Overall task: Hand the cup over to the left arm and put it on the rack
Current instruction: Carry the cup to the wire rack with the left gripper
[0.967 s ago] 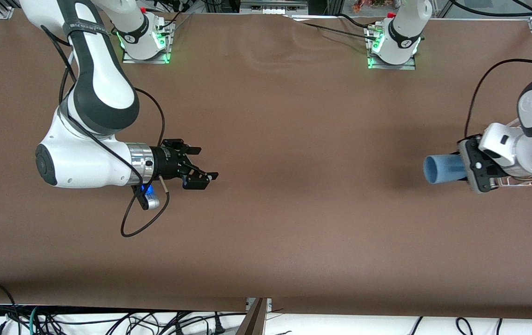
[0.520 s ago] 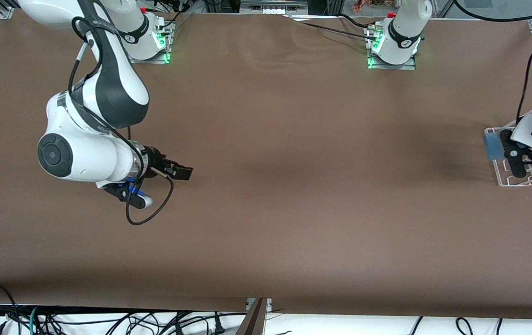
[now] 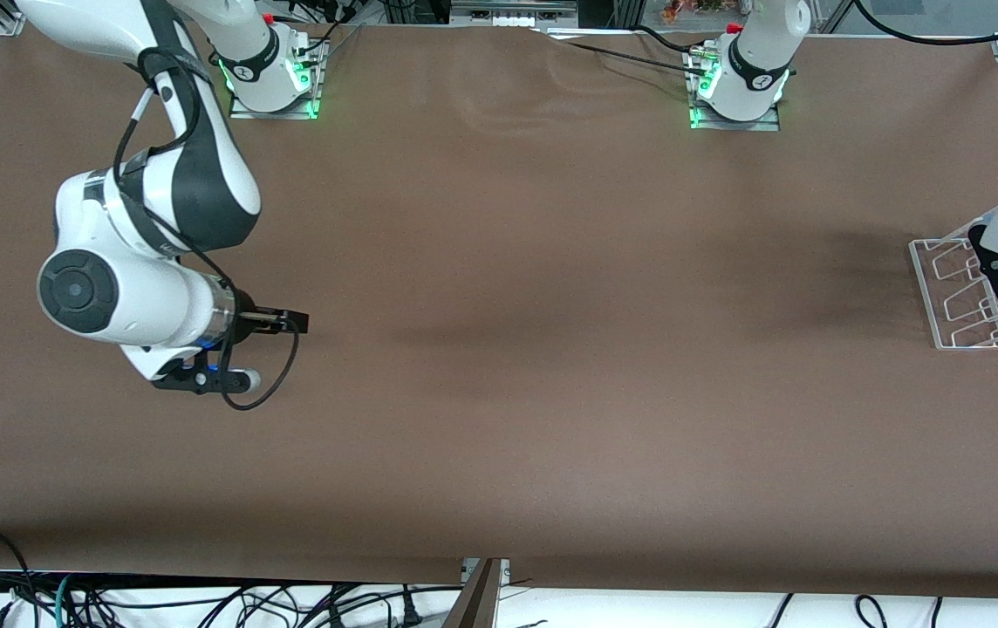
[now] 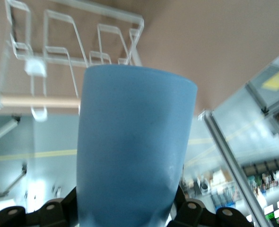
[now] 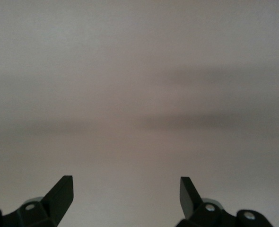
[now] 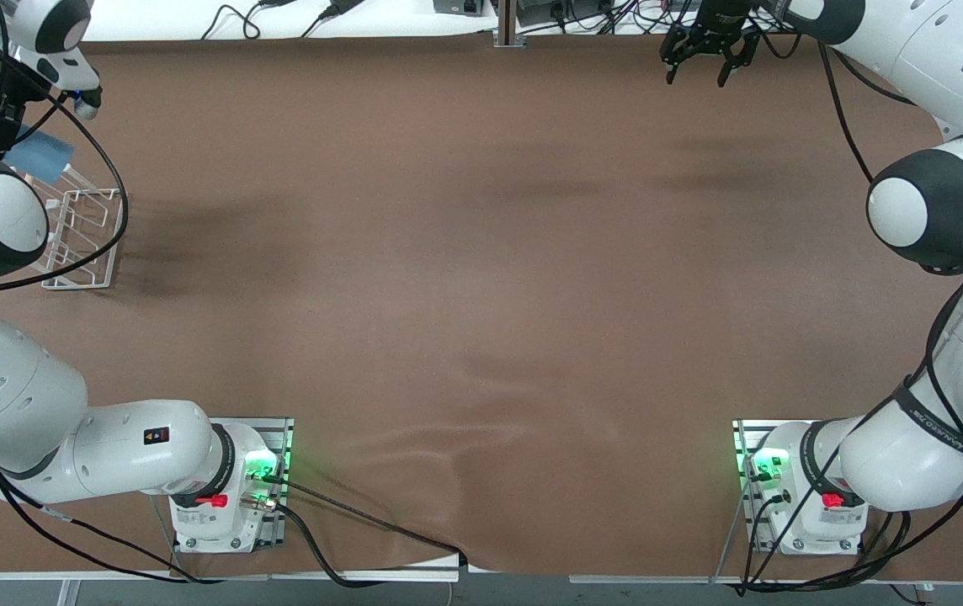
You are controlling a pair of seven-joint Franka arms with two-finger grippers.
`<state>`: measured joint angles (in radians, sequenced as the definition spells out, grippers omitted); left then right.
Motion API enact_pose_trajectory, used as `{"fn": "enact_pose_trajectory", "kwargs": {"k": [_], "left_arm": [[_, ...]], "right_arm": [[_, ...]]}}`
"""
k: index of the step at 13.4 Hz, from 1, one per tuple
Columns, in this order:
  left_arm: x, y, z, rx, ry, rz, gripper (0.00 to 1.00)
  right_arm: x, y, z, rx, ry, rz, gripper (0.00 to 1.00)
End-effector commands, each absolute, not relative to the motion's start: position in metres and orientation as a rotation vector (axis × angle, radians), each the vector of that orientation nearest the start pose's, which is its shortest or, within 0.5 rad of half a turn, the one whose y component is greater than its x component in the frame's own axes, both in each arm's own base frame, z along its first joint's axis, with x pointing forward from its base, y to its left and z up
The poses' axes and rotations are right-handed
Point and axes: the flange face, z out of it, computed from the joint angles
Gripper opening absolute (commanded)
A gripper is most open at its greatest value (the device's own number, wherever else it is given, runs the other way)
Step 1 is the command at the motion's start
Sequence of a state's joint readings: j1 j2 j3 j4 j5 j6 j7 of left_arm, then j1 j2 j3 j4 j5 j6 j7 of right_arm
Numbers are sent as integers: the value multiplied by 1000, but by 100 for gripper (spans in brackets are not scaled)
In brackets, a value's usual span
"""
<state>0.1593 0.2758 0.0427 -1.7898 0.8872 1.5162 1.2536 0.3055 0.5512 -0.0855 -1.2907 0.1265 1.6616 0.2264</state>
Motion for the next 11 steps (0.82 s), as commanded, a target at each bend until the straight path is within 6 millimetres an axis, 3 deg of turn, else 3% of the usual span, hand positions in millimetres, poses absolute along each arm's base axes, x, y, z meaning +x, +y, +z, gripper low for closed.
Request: {"fn": "enact_pose_trajectory", "kwargs": {"k": [1, 3, 6, 8, 11], "left_arm": [[521, 200, 410, -1822, 1487, 1336, 0], [511, 205, 397, -1714, 1518, 1342, 0], [482, 207, 359, -1500, 1586, 1343, 0], [467, 221, 340, -1485, 1574, 1309, 0], [461, 218, 328, -1464, 1605, 1283, 0]], "right_arm": [[670, 162, 415, -3119, -72, 267, 99], [671, 159, 418, -3117, -146, 265, 99], [671, 157, 434, -3135, -164, 240, 99], [660, 150, 472, -3178, -181, 219, 99], [649, 142, 503, -3214, -182, 194, 99]]}}
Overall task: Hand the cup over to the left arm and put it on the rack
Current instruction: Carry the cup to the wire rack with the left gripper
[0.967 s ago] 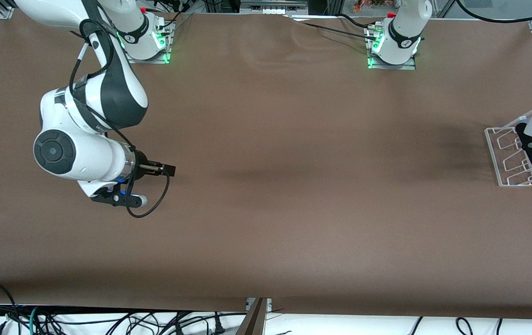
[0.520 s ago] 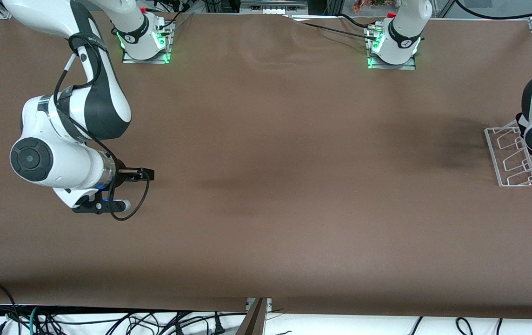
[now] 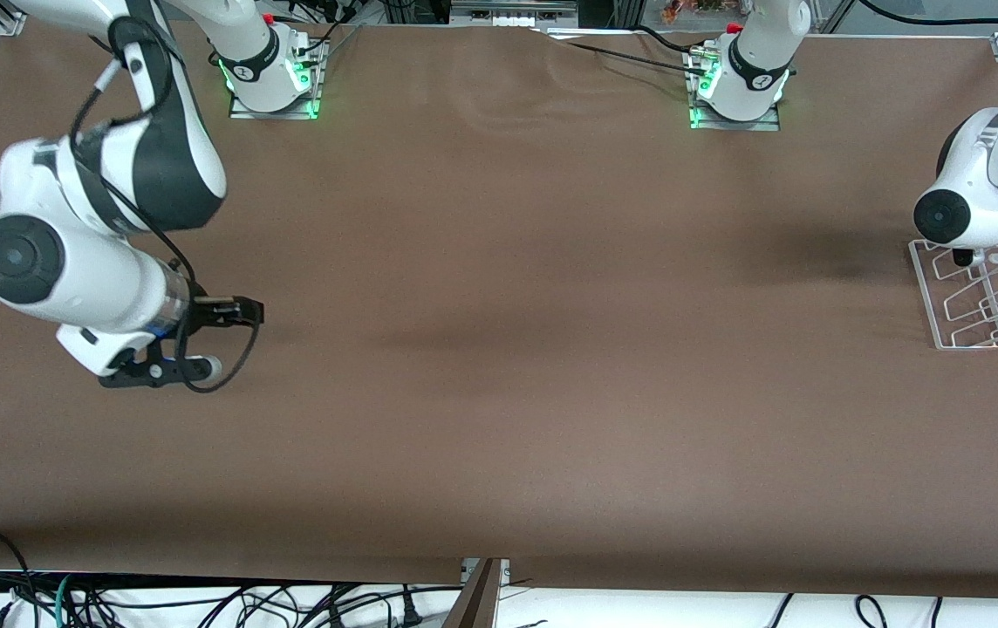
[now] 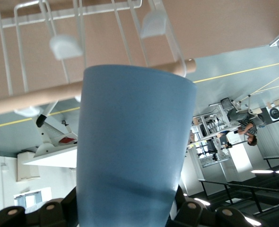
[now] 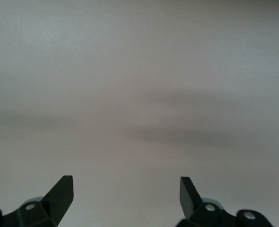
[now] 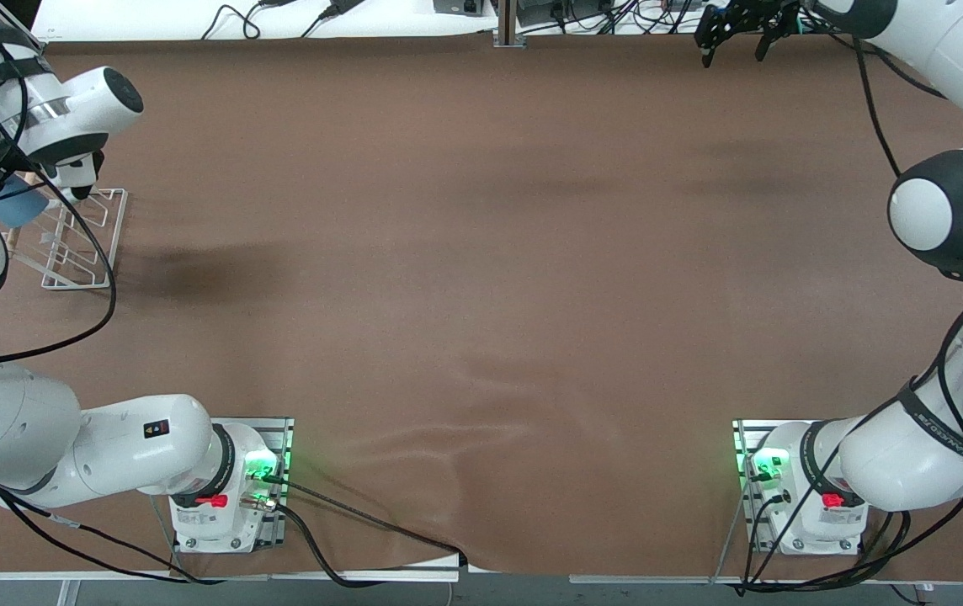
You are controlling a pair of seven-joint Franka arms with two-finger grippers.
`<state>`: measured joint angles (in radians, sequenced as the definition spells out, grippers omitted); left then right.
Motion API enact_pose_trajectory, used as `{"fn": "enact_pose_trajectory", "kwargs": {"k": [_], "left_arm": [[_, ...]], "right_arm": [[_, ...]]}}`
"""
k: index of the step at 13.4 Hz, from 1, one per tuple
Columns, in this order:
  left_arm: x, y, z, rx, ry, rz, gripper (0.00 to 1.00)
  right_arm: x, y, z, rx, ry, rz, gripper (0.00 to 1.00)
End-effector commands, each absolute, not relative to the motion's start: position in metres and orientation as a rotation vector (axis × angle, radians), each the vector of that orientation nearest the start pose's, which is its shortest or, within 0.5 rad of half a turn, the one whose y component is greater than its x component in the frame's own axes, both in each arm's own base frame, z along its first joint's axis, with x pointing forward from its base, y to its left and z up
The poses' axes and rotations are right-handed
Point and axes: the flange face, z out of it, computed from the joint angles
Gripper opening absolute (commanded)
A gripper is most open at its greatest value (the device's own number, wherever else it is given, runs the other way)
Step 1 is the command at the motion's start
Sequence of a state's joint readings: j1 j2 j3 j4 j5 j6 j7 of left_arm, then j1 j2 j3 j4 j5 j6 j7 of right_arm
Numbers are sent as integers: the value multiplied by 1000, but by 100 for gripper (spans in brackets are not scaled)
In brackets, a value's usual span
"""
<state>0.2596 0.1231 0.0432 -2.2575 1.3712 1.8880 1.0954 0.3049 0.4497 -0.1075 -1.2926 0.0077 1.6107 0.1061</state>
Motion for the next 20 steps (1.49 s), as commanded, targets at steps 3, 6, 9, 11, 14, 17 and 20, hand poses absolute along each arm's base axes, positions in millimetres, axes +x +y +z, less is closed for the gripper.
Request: {"fn": "enact_pose_trajectory", "kwargs": {"k": [3, 6, 9, 11, 14, 17, 20], "left_arm": [[455, 215, 317, -1451, 1576, 1276, 0], [444, 211, 302, -1442, 1547, 1251, 0], [444, 210, 291, -1460, 1533, 1234, 0], [444, 207, 282, -1474, 1537, 1207, 0], [441, 204, 267, -1495, 1537, 1174, 0], [440, 208, 259, -1495, 1530, 1166, 3], [439, 211, 260, -1472, 1576, 1195, 100]], "right_arm": [[646, 137, 511, -3229, -171, 189, 99], [642, 130, 530, -3220, -115, 143, 99], [639, 139, 535, -3229, 54, 118, 99], [637, 139, 541, -3226, 57, 107, 99], [629, 132, 554, -3222, 14, 96, 99], [615, 127, 558, -3217, -8, 131, 99], [608, 127, 558, -3211, -15, 120, 99]]}}
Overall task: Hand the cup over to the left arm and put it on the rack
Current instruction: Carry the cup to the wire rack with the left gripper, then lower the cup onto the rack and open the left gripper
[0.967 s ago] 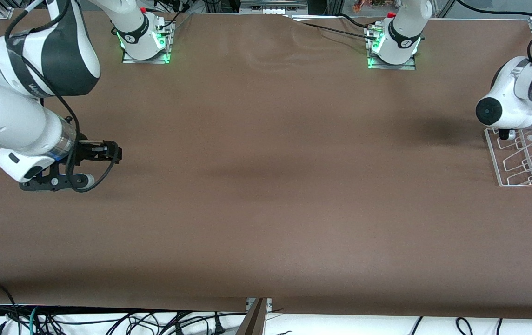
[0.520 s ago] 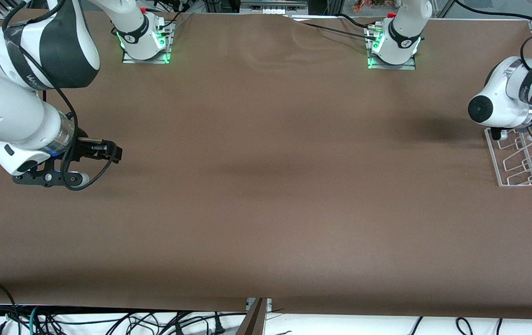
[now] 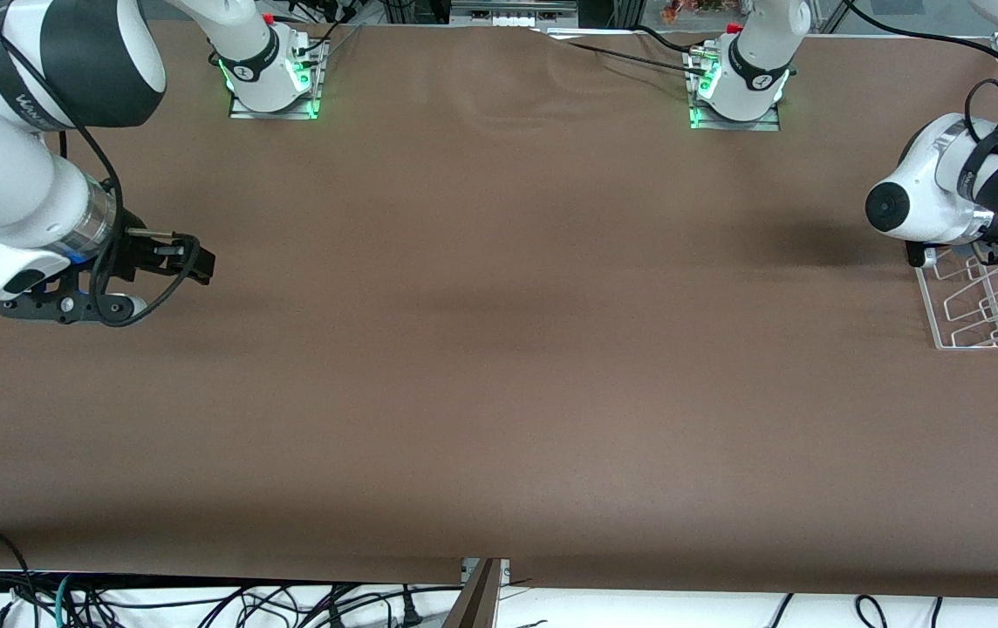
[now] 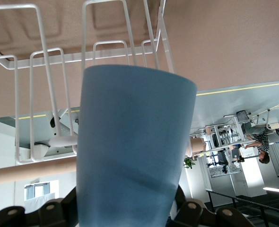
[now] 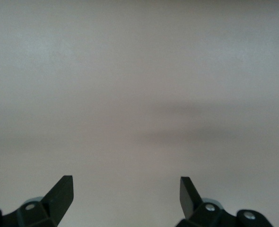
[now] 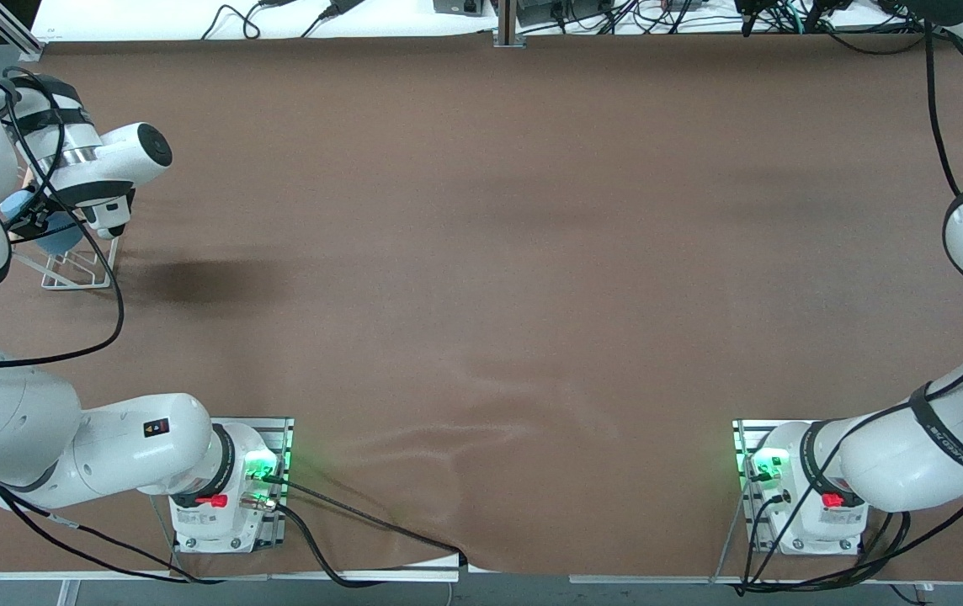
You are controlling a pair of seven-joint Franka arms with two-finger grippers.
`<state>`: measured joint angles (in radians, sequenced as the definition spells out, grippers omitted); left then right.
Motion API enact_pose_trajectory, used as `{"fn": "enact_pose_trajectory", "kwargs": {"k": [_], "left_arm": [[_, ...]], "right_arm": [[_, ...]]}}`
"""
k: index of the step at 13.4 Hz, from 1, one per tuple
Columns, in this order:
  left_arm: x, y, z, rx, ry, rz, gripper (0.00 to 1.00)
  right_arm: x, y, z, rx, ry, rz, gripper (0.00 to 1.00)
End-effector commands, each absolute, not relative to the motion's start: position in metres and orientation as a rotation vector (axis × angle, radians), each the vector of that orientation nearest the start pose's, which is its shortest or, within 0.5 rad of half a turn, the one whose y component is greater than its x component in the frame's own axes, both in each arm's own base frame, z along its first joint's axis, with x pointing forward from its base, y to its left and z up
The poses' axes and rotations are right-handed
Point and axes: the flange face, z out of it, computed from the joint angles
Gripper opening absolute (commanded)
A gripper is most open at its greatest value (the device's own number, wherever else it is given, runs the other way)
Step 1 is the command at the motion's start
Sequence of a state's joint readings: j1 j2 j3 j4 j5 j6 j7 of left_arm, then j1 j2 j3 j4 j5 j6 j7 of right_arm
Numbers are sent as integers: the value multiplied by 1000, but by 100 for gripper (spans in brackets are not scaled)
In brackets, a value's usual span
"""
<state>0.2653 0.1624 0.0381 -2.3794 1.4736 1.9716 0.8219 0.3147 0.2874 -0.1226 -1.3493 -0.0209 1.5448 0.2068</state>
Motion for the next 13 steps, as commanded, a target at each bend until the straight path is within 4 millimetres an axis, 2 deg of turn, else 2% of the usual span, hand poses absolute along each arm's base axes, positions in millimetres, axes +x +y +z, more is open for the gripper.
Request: {"fn": "enact_pose_trajectory", "kwargs": {"k": [1, 3, 4, 7, 9, 10, 12, 13], "left_arm": [[441, 211, 265, -1481, 1571, 1191, 100], [446, 213, 281, -1503, 1532, 1167, 100], [450, 214, 295, -1567, 1494, 1143, 100], [463, 217, 335, -1854, 1347, 1039, 100], [478, 222, 371, -2074, 1199, 979, 100], [485, 218, 386, -2175, 1140, 955, 100], [503, 208, 418, -2355, 1063, 826, 100], [507, 206, 434, -2418, 1018, 800, 100]], "right_arm": [[600, 125, 556, -3205, -18, 98, 99], [578, 116, 548, -3185, -21, 13, 99], [576, 115, 548, -3182, -19, -1, 99], [586, 114, 559, -3181, -14, -41, 99], [594, 110, 569, -3184, 13, -61, 99], [595, 104, 571, -3183, 30, -71, 99], [599, 78, 572, -3167, 93, -64, 99], [599, 77, 571, -3161, 109, -60, 99]]}}
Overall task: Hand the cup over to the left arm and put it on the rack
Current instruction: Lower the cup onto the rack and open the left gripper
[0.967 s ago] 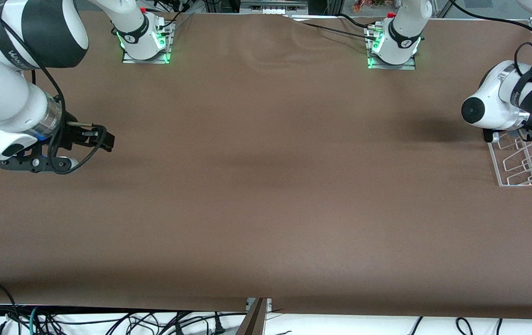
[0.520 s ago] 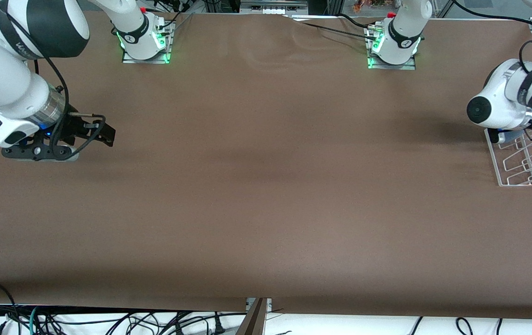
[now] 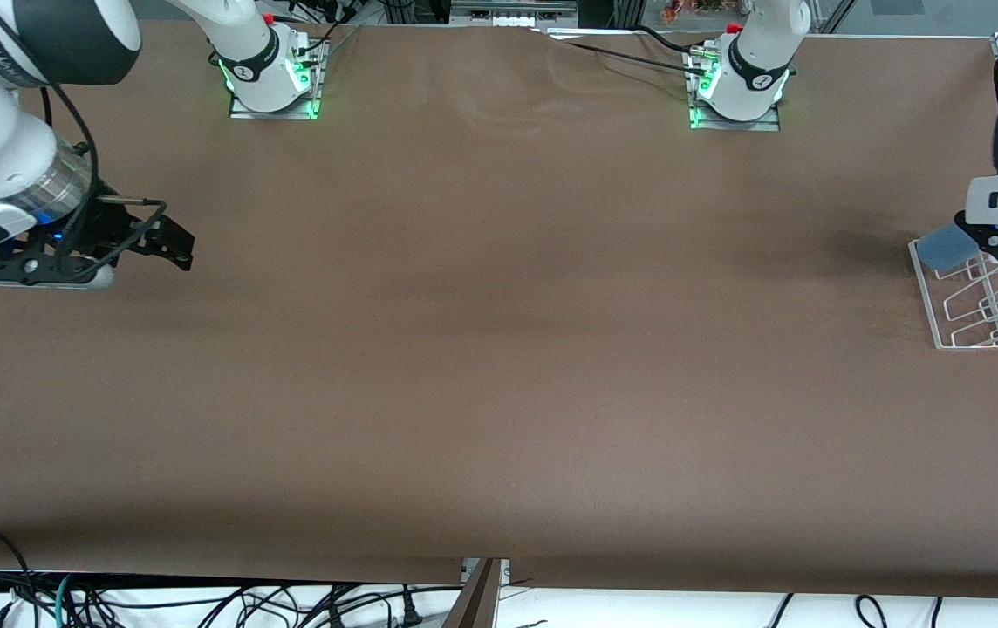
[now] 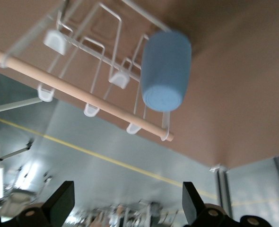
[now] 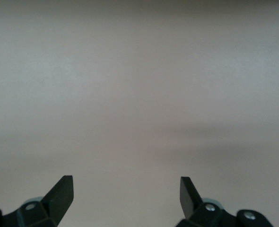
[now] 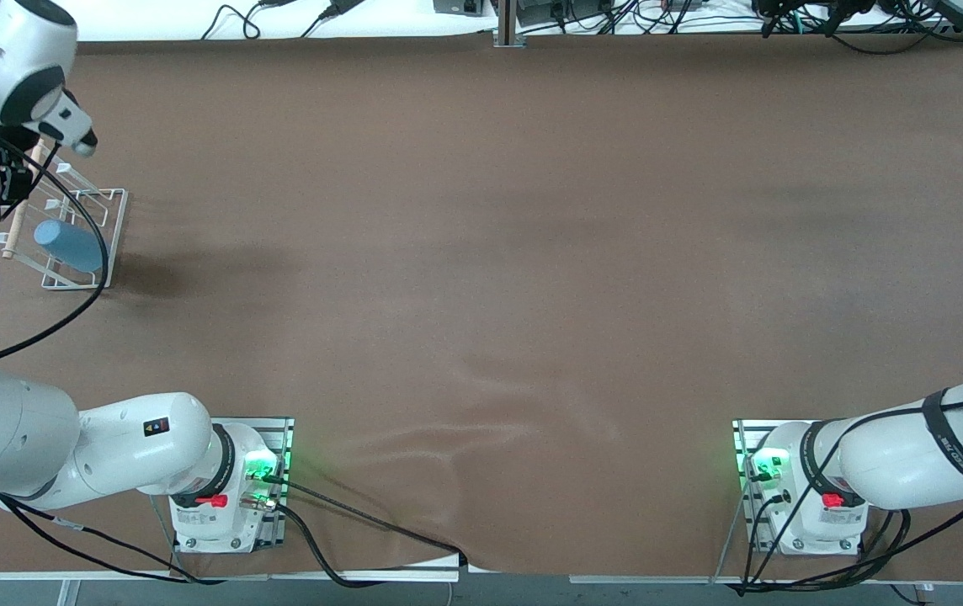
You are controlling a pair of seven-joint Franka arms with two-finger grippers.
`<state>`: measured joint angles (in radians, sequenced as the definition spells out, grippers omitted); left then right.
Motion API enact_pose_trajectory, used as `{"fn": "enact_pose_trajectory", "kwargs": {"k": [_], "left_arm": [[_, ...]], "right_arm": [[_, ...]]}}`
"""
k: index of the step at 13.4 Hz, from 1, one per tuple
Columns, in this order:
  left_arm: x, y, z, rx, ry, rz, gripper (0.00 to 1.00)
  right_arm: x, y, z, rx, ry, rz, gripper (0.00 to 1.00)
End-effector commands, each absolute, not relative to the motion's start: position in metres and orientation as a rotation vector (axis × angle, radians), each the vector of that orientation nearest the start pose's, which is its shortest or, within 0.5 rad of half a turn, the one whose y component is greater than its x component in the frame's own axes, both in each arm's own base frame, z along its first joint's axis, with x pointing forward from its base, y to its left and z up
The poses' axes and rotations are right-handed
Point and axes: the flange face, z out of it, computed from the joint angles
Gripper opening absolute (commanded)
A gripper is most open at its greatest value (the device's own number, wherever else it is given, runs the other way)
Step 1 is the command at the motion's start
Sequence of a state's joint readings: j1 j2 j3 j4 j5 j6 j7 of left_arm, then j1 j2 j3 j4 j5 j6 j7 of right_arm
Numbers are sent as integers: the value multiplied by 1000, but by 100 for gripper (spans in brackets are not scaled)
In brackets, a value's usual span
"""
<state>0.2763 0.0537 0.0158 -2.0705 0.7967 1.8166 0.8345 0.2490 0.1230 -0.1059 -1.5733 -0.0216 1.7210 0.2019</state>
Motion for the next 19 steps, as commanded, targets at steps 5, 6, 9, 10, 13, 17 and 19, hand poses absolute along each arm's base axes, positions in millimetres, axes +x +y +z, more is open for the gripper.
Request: {"fn": "enact_pose_trajectory", "kwargs": {"k": [5, 6, 9, 10, 13, 17, 19], "left_arm": [[533, 153, 496, -2606, 815, 684, 100], [537, 143, 508, -2658, 772, 634, 100], [545, 112, 535, -2810, 679, 523, 100], [549, 100, 547, -2811, 698, 494, 100], [561, 86, 579, -2887, 710, 289, 100], [565, 37, 607, -3089, 531, 144, 100], [559, 15, 616, -3181, 188, 198, 100]], "right_arm": [[600, 72, 570, -3162, 124, -53, 99], [601, 71, 568, -3163, 128, -46, 99], [601, 68, 568, -3163, 143, -51, 99], [601, 67, 568, -3155, 151, -49, 99], [602, 62, 568, -3111, 187, -39, 99], [602, 63, 569, -3111, 182, -39, 99], [602, 63, 569, -3111, 182, -39, 99]]}}
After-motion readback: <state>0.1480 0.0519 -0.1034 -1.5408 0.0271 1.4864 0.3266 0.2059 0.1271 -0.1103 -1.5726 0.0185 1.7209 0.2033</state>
